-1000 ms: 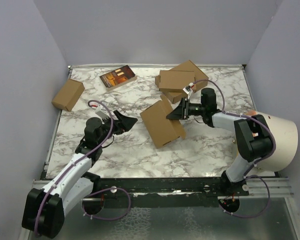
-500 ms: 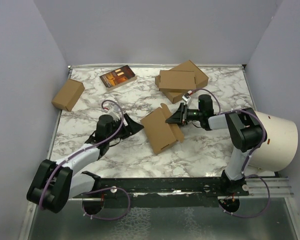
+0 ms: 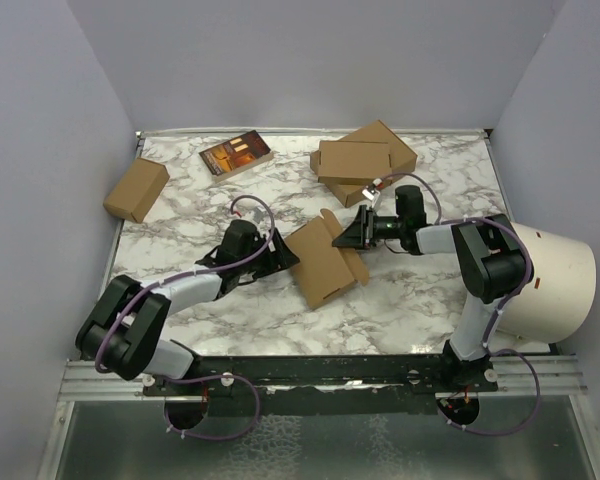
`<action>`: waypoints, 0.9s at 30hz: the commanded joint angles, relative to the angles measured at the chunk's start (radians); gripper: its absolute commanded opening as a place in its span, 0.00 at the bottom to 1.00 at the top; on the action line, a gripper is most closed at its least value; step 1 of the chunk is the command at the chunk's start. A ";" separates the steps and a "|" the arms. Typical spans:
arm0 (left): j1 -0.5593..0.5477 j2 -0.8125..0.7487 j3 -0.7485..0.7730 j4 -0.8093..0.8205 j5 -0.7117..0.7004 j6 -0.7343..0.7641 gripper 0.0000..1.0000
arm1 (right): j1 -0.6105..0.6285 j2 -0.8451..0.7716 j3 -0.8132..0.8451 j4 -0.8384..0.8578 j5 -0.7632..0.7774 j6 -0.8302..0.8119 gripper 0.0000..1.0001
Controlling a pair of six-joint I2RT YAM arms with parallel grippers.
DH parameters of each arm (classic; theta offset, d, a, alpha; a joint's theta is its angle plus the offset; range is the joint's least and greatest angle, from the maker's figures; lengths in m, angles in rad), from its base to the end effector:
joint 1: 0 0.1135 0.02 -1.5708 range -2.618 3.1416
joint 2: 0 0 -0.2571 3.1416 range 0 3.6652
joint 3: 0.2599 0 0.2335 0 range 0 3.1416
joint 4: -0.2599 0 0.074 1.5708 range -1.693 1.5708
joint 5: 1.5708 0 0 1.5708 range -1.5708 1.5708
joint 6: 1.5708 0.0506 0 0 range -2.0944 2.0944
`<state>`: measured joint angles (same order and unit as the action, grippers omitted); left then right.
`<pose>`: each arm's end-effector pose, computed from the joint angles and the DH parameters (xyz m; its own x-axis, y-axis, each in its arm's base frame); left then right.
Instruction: Fold the paper box
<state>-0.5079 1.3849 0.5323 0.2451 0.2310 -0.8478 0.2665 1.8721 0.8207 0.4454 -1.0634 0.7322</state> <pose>0.2280 -0.1402 0.1654 -0.8082 -0.3855 -0.4453 0.0479 0.7104 -0.7021 0.3177 0.1326 0.1368 -0.9575 0.0753 -0.2785 -0.2432 0.3082 0.9197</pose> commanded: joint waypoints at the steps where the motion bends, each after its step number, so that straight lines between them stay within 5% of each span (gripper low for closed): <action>1: -0.010 0.043 0.045 -0.045 -0.064 0.051 0.73 | -0.003 0.014 0.054 -0.139 0.049 -0.221 0.35; 14: -0.016 0.148 0.101 -0.064 -0.059 0.089 0.58 | 0.076 0.001 0.212 -0.519 0.229 -0.621 0.40; 27: -0.015 0.167 0.127 -0.069 -0.058 0.096 0.58 | 0.217 -0.039 0.300 -0.675 0.493 -0.842 0.44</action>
<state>-0.5194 1.5330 0.6327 0.1909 0.1921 -0.7700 0.4198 1.8717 1.0916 -0.1570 -0.6949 0.0067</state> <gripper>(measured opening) 0.578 0.443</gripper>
